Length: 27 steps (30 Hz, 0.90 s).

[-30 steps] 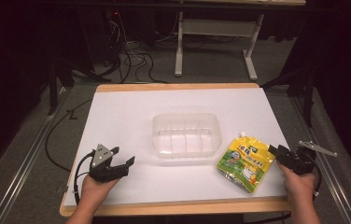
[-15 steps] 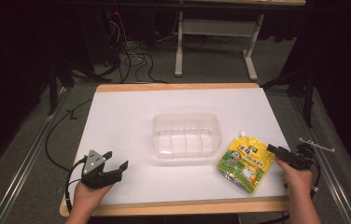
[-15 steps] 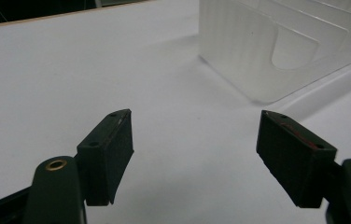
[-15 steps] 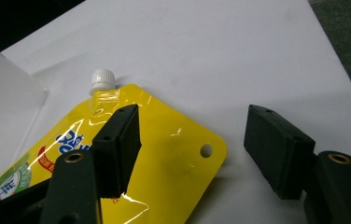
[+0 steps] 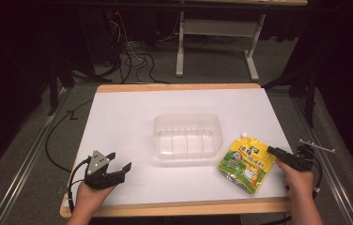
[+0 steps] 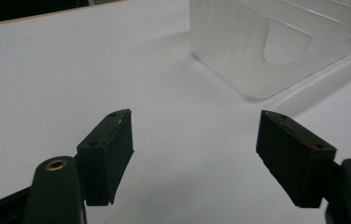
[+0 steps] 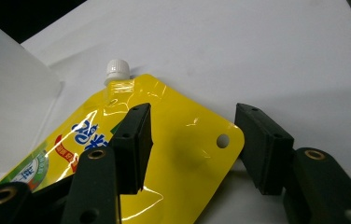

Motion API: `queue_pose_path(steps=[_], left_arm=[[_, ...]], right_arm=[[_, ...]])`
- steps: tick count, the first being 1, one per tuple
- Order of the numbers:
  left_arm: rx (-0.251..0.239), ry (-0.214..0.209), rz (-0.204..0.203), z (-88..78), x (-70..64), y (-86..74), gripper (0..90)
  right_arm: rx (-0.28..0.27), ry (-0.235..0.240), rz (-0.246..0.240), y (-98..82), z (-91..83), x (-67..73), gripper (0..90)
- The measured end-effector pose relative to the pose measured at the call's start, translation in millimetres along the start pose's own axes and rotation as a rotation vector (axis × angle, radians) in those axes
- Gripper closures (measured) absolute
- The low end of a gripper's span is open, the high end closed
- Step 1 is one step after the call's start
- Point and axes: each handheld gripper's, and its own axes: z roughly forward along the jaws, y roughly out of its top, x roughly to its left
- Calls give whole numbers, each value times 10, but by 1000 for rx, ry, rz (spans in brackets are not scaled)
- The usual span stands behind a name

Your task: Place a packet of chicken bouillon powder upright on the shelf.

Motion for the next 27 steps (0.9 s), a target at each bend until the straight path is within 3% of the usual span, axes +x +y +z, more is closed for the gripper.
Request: queue_pose_path(steps=[5, 10, 13, 20, 22, 27], left_arm=[[2, -9, -5, 40, 1, 13, 280], [4, -21, 0, 81, -20, 26, 281], [5, -26, 9, 91, -38, 34, 281], [5, -32, 11, 99, -50, 42, 282], [5, -33, 10, 96, -54, 42, 283], [5, -35, 12, 91, -65, 39, 284]], right_arm=[[-51, 73, 21, -30, -59, -5, 521], [-75, 145, 2, -45, -112, 95, 555], [-58, 127, -29, -56, -93, 130, 561], [11, 68, -12, -82, -4, 93, 533], [44, 64, 8, -71, 31, 74, 525], [74, 90, -16, -64, 67, 92, 571]])
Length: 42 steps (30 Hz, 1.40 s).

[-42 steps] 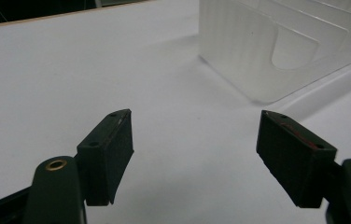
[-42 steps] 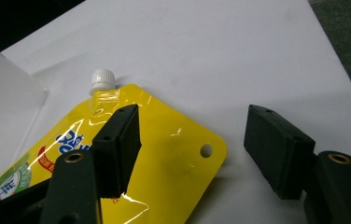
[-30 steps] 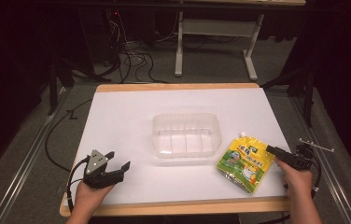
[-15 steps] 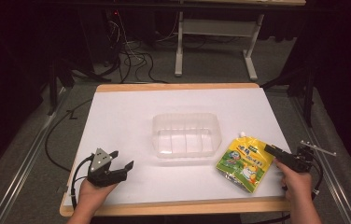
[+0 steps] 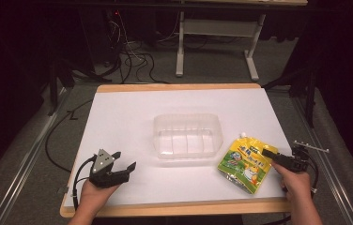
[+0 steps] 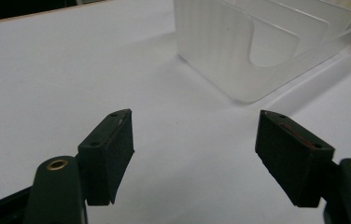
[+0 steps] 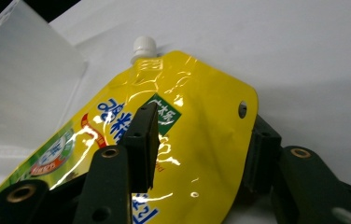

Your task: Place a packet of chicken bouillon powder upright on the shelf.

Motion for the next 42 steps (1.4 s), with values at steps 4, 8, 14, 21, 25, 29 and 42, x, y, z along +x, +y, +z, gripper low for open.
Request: queue_pose_path(steps=[4, 8, 14, 21, 25, 29, 42], left_arm=[[-2, -2, 3, 3, -3, 3, 284], [-1, -2, 3, 0, 7, 5, 284], [-7, -2, 2, -17, 13, 7, 285], [-7, -1, 3, -19, 16, 12, 285], [-8, -3, 1, -11, 15, 14, 285], [-8, -4, 4, -1, 11, 18, 285], [-19, -11, -3, -7, 13, 33, 284]], right_arm=[[17, -6, -21, -6, 10, 18, 644], [25, -27, -35, -3, 20, 31, 715], [33, -41, -30, -3, 20, 32, 792], [13, -47, -40, -8, -4, 41, 881], [-6, -34, -57, -13, -42, 52, 900], [-34, -23, -81, -12, -93, 79, 900], [-197, 50, -184, 97, -442, 465, 900]])
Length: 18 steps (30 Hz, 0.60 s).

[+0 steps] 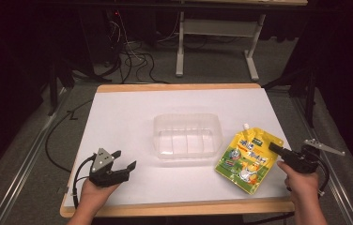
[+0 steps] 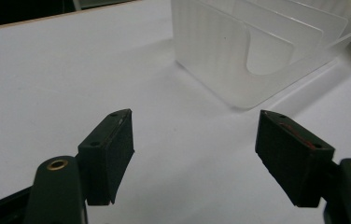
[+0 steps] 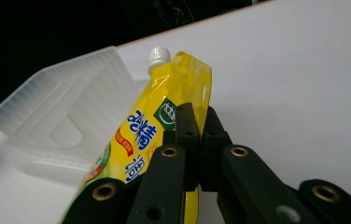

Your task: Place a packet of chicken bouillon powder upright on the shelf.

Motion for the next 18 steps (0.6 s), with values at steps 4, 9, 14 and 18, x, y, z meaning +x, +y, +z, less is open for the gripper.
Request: queue_pose_path(steps=[4, 9, 14, 18], left_arm=[[-3, 0, -2, -6, 6, 3, 284], [-3, 0, -1, -3, 5, 3, 284], [-5, 1, 2, -6, 1, 5, 284], [-10, 3, -3, -17, -4, -2, 284]], right_arm=[[-43, 8, -50, 82, -82, 146, 900], [-87, 20, -102, 167, -154, 304, 900], [-116, 22, -147, 233, -207, 426, 900], [-146, 15, -205, 288, -239, 550, 900]])
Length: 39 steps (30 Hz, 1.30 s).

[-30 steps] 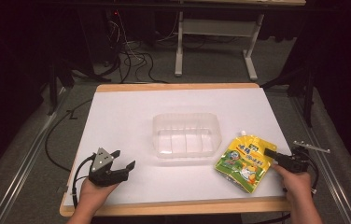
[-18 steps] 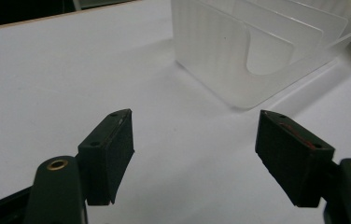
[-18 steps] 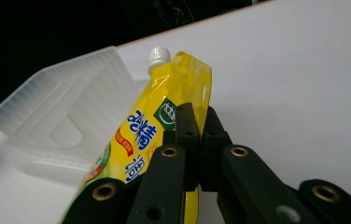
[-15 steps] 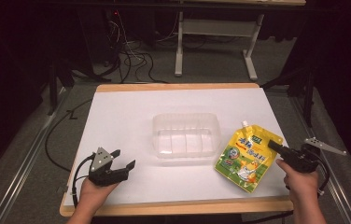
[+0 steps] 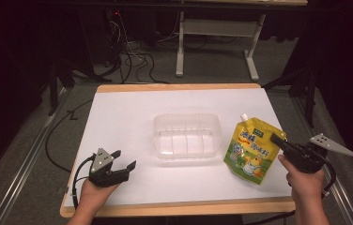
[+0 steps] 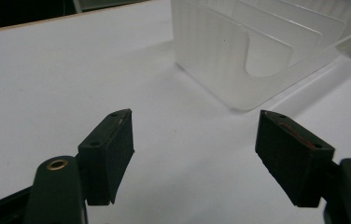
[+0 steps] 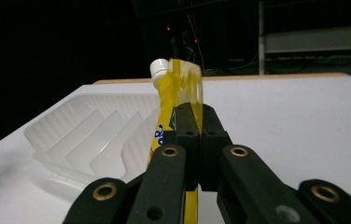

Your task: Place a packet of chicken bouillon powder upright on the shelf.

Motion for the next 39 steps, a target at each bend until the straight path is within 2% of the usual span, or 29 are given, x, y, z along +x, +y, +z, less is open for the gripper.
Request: queue_pose_path(steps=[7, 21, 29, 39], left_arm=[[-3, 17, -1, -85, 13, -37, 284], [-18, 57, -16, -269, 32, -115, 285], [-29, 40, -6, -250, 0, -72, 285], [-41, -1, 12, -104, -44, 28, 285]], right_arm=[[-39, -34, -52, 100, 17, 70, 900], [-111, -127, -54, 188, 124, -72, 900], [-101, -144, -77, 129, 105, -56, 897], [-79, -166, -83, -24, -69, -31, 888]])
